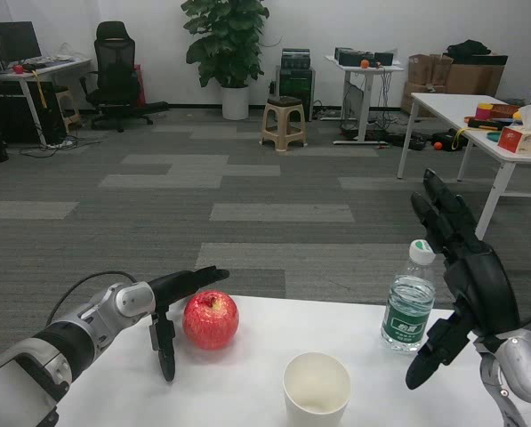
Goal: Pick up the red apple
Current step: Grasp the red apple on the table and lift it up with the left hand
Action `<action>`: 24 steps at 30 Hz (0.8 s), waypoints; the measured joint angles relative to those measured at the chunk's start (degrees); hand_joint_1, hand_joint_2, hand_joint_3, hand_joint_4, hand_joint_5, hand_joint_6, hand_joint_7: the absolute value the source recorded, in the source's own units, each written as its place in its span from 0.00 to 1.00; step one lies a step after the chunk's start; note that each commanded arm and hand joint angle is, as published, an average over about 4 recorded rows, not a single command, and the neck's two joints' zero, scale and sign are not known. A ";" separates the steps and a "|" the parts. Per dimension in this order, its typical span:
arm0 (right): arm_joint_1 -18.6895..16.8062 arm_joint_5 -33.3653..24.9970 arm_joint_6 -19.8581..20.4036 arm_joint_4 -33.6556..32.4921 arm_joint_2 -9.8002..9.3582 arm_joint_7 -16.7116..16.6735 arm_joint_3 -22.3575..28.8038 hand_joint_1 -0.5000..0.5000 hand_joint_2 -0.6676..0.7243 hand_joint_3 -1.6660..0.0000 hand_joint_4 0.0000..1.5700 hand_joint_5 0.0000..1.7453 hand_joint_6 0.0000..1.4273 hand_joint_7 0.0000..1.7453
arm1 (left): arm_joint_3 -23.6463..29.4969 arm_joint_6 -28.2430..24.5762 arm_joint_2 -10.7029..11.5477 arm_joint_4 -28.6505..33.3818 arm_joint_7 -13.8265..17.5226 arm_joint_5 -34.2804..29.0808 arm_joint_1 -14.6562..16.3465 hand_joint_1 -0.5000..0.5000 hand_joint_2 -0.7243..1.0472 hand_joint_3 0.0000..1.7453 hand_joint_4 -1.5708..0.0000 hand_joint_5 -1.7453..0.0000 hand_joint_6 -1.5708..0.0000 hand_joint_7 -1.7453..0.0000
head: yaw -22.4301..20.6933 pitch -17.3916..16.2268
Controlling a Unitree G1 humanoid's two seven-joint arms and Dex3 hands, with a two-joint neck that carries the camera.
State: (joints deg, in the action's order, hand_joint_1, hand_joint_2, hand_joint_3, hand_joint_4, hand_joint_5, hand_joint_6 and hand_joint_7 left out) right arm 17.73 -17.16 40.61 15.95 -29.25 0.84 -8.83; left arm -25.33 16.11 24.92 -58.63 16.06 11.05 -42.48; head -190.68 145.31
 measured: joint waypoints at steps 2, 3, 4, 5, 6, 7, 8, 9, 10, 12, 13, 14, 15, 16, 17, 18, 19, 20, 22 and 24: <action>0.00 0.00 0.00 0.00 0.02 0.00 0.00 0.08 1.00 1.00 0.00 0.00 0.00 0.00 | 0.00 0.31 -0.23 -0.13 -0.42 -0.73 0.04 0.00 0.40 0.01 1.00 1.00 1.00 0.92 | 0.02 -0.06; 0.00 0.00 0.00 0.00 0.02 0.00 0.00 0.08 1.00 1.00 0.00 0.00 0.00 0.00 | 0.00 0.52 -0.33 -0.18 -0.60 -1.02 0.07 0.00 0.40 0.03 1.00 1.00 1.00 0.92 | 0.00 -0.07; 0.00 0.00 0.00 0.00 0.03 0.00 0.00 0.08 1.00 1.00 0.00 0.00 0.00 0.00 | 0.00 0.75 -0.45 -0.23 -0.76 -1.25 0.08 0.00 0.40 0.03 1.00 1.00 1.00 0.92 | -0.01 -0.09; 0.00 0.00 0.00 0.00 0.03 0.00 0.00 0.08 1.00 1.00 0.00 0.00 0.00 0.00 | 0.00 0.95 -0.56 -0.26 -0.87 -1.48 0.09 0.00 0.40 0.03 1.00 1.00 1.00 0.92 | -0.01 -0.14; 0.00 0.00 0.00 0.00 0.03 0.00 0.00 0.08 1.00 1.00 0.00 0.00 0.00 0.00 | 0.00 1.09 -0.69 -0.31 -0.99 -1.75 0.10 0.00 0.40 0.01 1.00 1.00 1.00 0.92 | 0.00 -0.16; 0.00 0.00 0.00 0.00 0.03 0.00 -0.01 0.08 1.00 1.00 0.00 0.00 0.00 0.00 | 0.00 1.22 -0.87 -0.40 -1.09 -2.11 0.10 0.00 0.40 0.00 1.00 1.00 1.00 0.92 | 0.02 -0.20; 0.00 0.00 0.00 0.00 0.03 0.00 -0.01 0.08 1.00 1.00 0.00 0.00 0.00 0.00 | 0.00 1.35 -1.03 -0.51 -1.16 -2.42 0.11 0.00 0.40 0.00 1.00 1.00 1.00 0.92 | 0.04 -0.23; 0.00 0.00 0.00 0.00 0.03 0.00 -0.01 0.08 1.00 1.00 0.00 0.00 0.00 0.00 | 0.00 1.56 -1.23 -0.70 -1.31 -2.74 0.11 0.00 0.40 0.00 1.00 1.00 1.00 0.92 | 0.04 -0.24; 0.00 0.00 0.00 0.00 0.03 0.00 -0.01 0.08 1.00 1.00 0.00 0.00 0.00 0.00 | 0.00 1.76 -1.40 -0.90 -1.45 -3.00 0.11 0.00 0.40 0.00 1.00 1.00 1.00 0.92 | 0.04 -0.27; 0.00 0.00 0.00 0.00 0.03 0.00 -0.01 0.08 1.00 1.00 0.00 0.00 0.00 0.00 | 0.00 2.07 -1.59 -1.24 -1.77 -3.35 0.11 0.00 0.40 0.00 1.00 1.00 1.00 0.92 | 0.02 -0.32; 0.00 0.00 0.00 0.00 0.04 0.00 -0.01 0.08 1.00 1.00 0.00 0.00 0.00 0.00 | 0.00 2.19 -1.64 -1.37 -1.92 -3.61 0.12 0.00 0.40 0.00 1.00 1.00 1.00 0.92 | 0.02 -0.34; 0.00 0.00 0.00 0.00 0.04 0.00 -0.01 0.08 1.00 1.00 0.00 0.00 0.00 0.00 | 0.00 2.32 -1.70 -1.49 -2.04 -3.89 0.12 0.00 0.40 0.00 1.00 1.00 1.00 0.92 | 0.01 -0.36; -0.01 0.00 0.00 0.00 0.05 -0.01 -0.02 0.08 1.00 1.00 0.00 0.00 0.00 0.00 | 0.00 2.47 -1.76 -1.59 -2.14 -4.16 0.13 0.00 0.40 0.00 1.00 1.00 1.00 0.92 | -0.02 -0.38; -0.01 0.00 0.00 0.00 0.06 -0.01 -0.02 0.08 1.00 1.00 0.00 0.00 0.00 0.00 | -0.01 2.60 -1.81 -1.67 -2.18 -4.30 0.13 0.00 0.40 0.00 1.00 1.00 1.00 0.92 | -0.05 -0.39; -0.01 0.00 0.00 0.00 0.07 -0.01 -0.03 0.08 1.00 1.00 0.00 0.00 0.00 0.00 | -0.01 2.70 -1.83 -1.68 -2.19 -4.34 0.14 0.00 0.40 0.00 1.00 1.00 1.00 0.92 | -0.07 -0.41; -0.01 0.00 0.00 0.00 0.08 -0.01 -0.03 0.08 1.00 1.00 0.00 0.00 0.00 0.00 | -0.03 2.77 -1.84 -1.69 -2.20 -4.36 0.14 0.00 0.40 0.00 1.00 1.00 1.00 0.92 | -0.09 -0.41; -0.01 0.00 0.00 0.00 0.08 -0.01 -0.03 0.08 1.00 1.00 0.00 0.00 0.00 0.00 | -0.06 2.82 -1.85 -1.69 -2.21 -4.36 0.14 0.00 0.40 0.00 1.00 1.00 1.00 0.92 | -0.08 -0.42; -0.01 0.00 0.00 0.00 0.08 -0.01 -0.03 0.08 1.00 1.00 0.00 0.00 0.00 0.00 | -0.10 2.85 -1.85 -1.69 -2.21 -4.37 0.14 0.00 0.40 0.00 1.00 1.00 1.00 0.92 | -0.08 -0.43; -0.01 -0.01 0.00 0.00 0.08 -0.01 -0.04 0.08 1.00 1.00 0.00 0.00 0.00 0.00 | -0.17 2.87 -1.86 -1.70 -2.24 -4.38 0.14 0.00 0.40 0.00 1.00 1.00 1.00 0.92 | -0.08 -0.43; -0.01 -0.01 0.00 0.00 0.08 -0.01 -0.05 0.08 1.00 1.00 0.00 0.00 0.00 0.00 | -0.21 2.89 -1.90 -1.72 -2.33 -4.39 0.14 0.00 0.40 0.00 1.00 1.00 1.00 0.92 | -0.09 -0.45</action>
State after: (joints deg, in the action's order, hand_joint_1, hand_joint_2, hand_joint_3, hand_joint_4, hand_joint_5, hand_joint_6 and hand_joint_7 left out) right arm 17.73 -17.17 40.61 15.95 -29.17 0.83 -8.87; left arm -25.54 19.00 23.03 -60.35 13.73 6.66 -42.34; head -190.77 144.86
